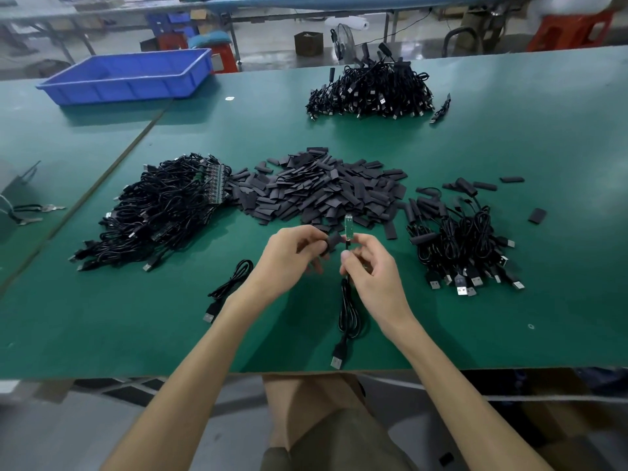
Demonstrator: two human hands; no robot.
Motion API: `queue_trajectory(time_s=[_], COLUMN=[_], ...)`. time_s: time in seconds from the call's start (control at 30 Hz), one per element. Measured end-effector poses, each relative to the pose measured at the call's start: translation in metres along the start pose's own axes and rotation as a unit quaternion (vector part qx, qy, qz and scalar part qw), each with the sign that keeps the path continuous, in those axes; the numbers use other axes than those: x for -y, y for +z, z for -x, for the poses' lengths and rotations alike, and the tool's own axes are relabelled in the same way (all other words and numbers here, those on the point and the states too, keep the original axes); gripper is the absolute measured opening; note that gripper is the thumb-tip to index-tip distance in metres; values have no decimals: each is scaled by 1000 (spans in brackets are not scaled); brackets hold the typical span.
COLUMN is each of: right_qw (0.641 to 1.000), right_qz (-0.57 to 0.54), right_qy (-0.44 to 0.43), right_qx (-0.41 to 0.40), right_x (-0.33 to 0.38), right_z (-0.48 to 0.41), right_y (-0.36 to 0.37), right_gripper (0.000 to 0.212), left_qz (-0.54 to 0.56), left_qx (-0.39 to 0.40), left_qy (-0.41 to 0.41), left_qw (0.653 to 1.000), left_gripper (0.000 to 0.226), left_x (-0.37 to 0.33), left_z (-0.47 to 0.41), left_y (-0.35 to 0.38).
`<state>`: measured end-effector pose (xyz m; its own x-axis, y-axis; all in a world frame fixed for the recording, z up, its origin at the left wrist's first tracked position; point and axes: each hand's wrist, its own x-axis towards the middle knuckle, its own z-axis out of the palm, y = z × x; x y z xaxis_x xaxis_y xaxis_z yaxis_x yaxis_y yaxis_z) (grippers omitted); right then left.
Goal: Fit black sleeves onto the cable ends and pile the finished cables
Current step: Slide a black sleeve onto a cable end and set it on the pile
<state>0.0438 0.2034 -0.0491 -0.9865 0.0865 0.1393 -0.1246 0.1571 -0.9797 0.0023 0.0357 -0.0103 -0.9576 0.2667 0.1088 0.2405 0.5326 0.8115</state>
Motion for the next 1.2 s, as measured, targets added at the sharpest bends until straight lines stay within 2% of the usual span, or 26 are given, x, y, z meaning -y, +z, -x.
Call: queue_trajectory(time_s=[0.13, 0.23, 0.33, 0.43, 0.57, 0.73, 0.87, 1.03, 1.2], right_qw=[1000, 1000, 1000, 1000, 998, 997, 997, 998, 997], right_qz=[-12, -13, 2, 22, 40, 43, 17, -8, -6], right_qy=[-2, 1, 4, 4, 4, -16, -28, -18, -10], right_qx=[-7, -7, 1, 20, 45, 68, 71, 64, 80], right_x=[1, 2, 3, 3, 3, 2, 5, 6, 8], right_z=[2, 3, 4, 4, 3, 4, 4, 4, 5], right_y=[-1, -2, -2, -1, 0, 2, 0, -1, -1], right_gripper=[7, 5, 9, 14, 17, 29, 39, 42, 33], left_qz=[25, -19, -108, -122, -136, -30, 8, 24, 52], left_qx=[18, 39, 52, 14, 11, -66, -103, -119, -115], left_qy=[8, 18, 54, 76, 89, 43, 11, 4, 22], left_qw=[999, 999, 991, 989, 987, 996, 995, 993, 992], left_gripper=[18, 15, 18, 27, 12, 11, 18, 20, 25], left_x=[0, 1, 0, -1, 3, 12, 13, 14, 14], left_z=[9, 13, 17, 18, 18, 19, 18, 20, 20], left_y=[4, 9, 11, 8, 6, 3, 3, 6, 6])
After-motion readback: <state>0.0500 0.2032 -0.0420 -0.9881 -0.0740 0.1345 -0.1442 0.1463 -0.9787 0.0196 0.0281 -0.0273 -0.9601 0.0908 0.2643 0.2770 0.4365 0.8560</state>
